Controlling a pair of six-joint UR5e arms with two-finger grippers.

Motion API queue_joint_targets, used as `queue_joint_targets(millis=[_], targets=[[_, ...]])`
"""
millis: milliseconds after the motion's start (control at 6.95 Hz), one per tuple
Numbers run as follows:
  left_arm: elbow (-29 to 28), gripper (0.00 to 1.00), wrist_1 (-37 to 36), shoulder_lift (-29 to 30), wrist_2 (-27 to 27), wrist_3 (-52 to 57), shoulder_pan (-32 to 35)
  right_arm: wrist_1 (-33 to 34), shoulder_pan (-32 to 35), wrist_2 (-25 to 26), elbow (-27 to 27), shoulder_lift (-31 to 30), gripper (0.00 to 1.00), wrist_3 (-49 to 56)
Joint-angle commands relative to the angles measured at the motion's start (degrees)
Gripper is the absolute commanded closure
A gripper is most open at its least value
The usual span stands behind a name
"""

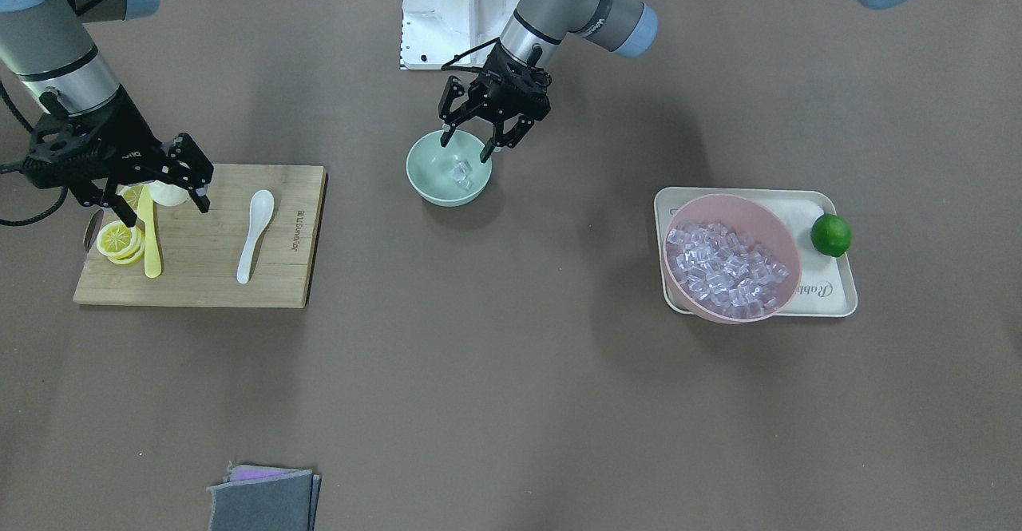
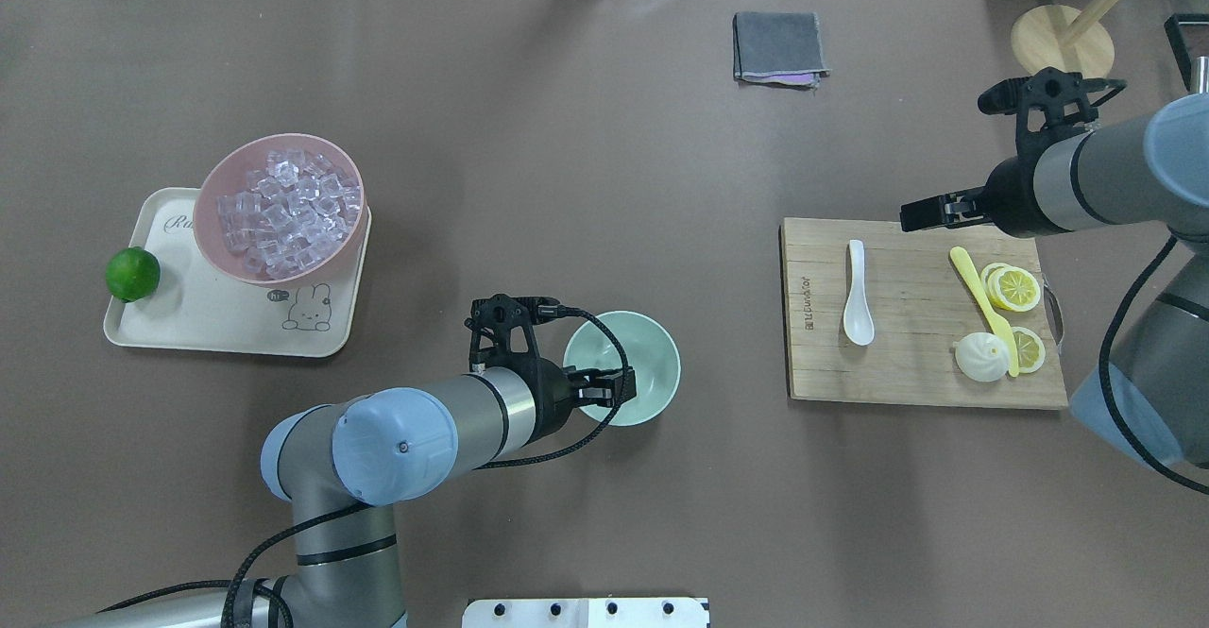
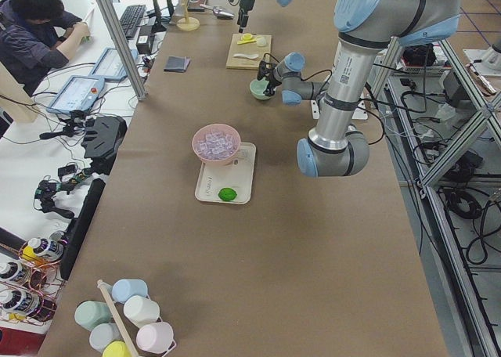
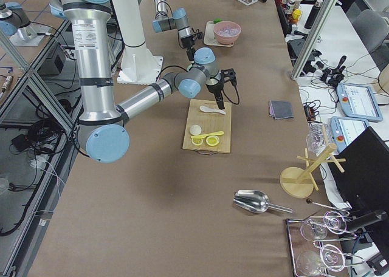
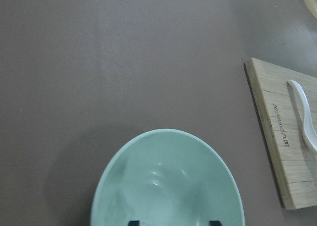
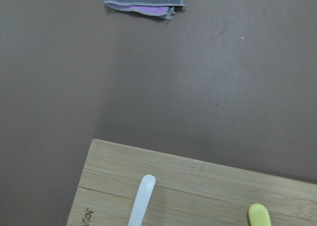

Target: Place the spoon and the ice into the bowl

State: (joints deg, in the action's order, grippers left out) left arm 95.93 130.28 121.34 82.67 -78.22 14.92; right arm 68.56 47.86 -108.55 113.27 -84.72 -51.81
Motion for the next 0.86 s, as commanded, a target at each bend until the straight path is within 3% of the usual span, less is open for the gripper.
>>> queue_joint_targets(millis=[0, 144, 288, 432, 720], targets=[[6.66, 0.01, -13.19, -1.88, 5.69, 5.22, 4.38, 0.43, -1.1, 1.58, -0.16, 0.25, 0.0, -5.23], [13.42, 0.01, -25.13, -3.38, 15.84, 9.79, 11.11, 0.52, -1.89, 1.76, -0.24, 0.17, 0.0, -5.41], [17.4, 0.01, -32.55, -3.74, 25.51, 14.62, 18.84, 0.61, -2.07, 2.11, -0.51, 0.08, 0.0, -5.41], [18.05, 0.01, -34.46, -3.31, 28.66, 14.93, 21.35, 0.52, -2.07, 2.11, -0.51, 0.08, 0.0, -5.41], [18.15, 0.01, -35.35, -4.52, 29.12, 20.42, 26.52, 0.7, -2.42, 2.2, -1.38, 0.16, 0.01, -5.5]])
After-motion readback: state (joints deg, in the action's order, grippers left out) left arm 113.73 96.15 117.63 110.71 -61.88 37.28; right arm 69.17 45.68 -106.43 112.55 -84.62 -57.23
